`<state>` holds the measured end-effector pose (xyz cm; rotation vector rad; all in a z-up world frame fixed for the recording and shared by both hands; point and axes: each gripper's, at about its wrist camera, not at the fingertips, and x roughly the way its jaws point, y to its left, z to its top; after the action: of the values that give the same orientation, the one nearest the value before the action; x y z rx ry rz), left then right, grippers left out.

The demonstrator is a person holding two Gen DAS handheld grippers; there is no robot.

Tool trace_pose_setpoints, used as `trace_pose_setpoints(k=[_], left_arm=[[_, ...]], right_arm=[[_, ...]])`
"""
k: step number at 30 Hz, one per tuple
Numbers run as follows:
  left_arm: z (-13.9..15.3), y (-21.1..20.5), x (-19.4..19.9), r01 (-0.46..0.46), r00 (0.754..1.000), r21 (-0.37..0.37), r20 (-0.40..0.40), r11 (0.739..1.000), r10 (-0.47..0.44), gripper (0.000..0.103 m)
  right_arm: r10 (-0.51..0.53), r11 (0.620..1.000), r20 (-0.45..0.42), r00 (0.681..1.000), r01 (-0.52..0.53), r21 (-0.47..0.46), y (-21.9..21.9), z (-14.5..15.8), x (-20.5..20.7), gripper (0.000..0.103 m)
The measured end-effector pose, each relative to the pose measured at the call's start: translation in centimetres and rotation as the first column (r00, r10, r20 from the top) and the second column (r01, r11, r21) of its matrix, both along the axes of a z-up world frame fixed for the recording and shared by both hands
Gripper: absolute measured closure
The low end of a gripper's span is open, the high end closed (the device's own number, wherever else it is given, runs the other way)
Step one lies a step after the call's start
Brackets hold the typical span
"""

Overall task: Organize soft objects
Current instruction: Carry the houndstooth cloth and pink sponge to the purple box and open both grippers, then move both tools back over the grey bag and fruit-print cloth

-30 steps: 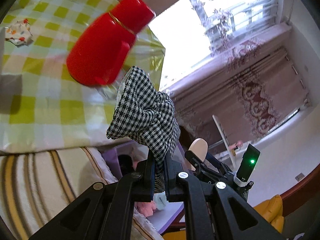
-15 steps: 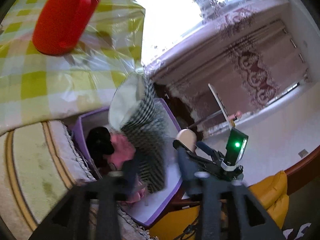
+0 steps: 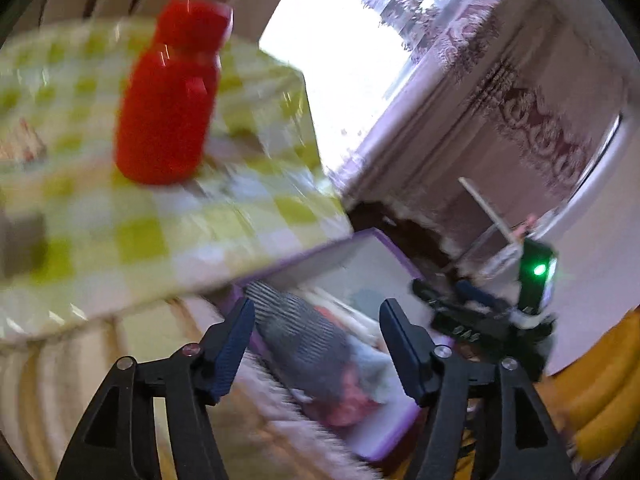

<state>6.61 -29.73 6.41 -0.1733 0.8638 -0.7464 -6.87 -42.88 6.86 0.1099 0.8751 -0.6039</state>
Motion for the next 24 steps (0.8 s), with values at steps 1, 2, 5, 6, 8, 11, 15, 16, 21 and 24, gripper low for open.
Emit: trace_pose_setpoints(k=[1, 2, 5, 6, 8, 11, 15, 16, 21, 24], left_arm=[[0.5, 0.6, -0.3, -0.016, 0.999, 0.017, 0.035, 1.0, 0.015, 0.037], [0.9, 1.1, -0.6, -0.028, 0.998, 0.027, 0.063, 0.999, 0.026, 0.037], [1.9, 3.8, -1.5, -0.098, 0.984, 0.078, 0.16, 0.992, 0.085, 0.037], [2.0, 4.6, -1.5, -0.122, 0.98, 0.084, 0.167, 0.989, 0.107, 0.037], [2.2, 7.8, -1.3, -0.207, 0.967, 0.077, 0.166, 0.975, 0.192, 0.037], [2.6, 12.4, -1.7, -0.333, 0.924, 0.07, 0.225, 0.94, 0.31, 0.037], [2.6, 17.8, -1.6, -0.464, 0.865, 0.064, 0.246, 0.883, 0.437, 0.037], [2.5, 18.9, -1.4, -0.487, 0.855, 0.062, 0.241, 0.871, 0.46, 0.037], [1.4, 24.1, -0.1, -0.589, 0.8, 0.028, 0.168, 0.808, 0.577, 0.037], [1.5, 25.5, 1.0, -0.61, 0.784, 0.028, 0.165, 0.792, 0.598, 0.037]], right_arm=[[0.01, 1.0, 0.014, 1.0, -0.01, -0.024, 0.5, 0.3, 0.2, 0.001], [0.032, 0.999, 0.034, 0.999, -0.03, -0.04, 1.1, 0.7, 0.4, 0.001], [0.109, 0.992, 0.09, 0.99, -0.104, -0.065, 3.0, 1.5, 1.0, 0.001], [0.14, 0.989, 0.107, 0.984, -0.134, -0.066, 3.7, 1.8, 1.3, 0.001], [0.201, 0.979, 0.122, 0.972, -0.194, -0.068, 5.2, 2.1, 2.0, 0.001], [0.283, 0.959, 0.133, 0.95, -0.275, -0.075, 7.0, 2.4, 2.9, 0.001], [0.362, 0.932, 0.146, 0.921, -0.358, -0.059, 9.4, 2.6, 4.5, 0.001], [0.379, 0.925, 0.142, 0.915, -0.375, -0.057, 9.9, 2.7, 5.0, 0.001], [0.467, 0.884, 0.139, 0.873, -0.463, -0.063, 12.8, 3.3, 7.9, 0.001], [0.526, 0.85, 0.144, 0.838, -0.52, -0.078, 14.8, 4.3, 9.9, 0.001]])
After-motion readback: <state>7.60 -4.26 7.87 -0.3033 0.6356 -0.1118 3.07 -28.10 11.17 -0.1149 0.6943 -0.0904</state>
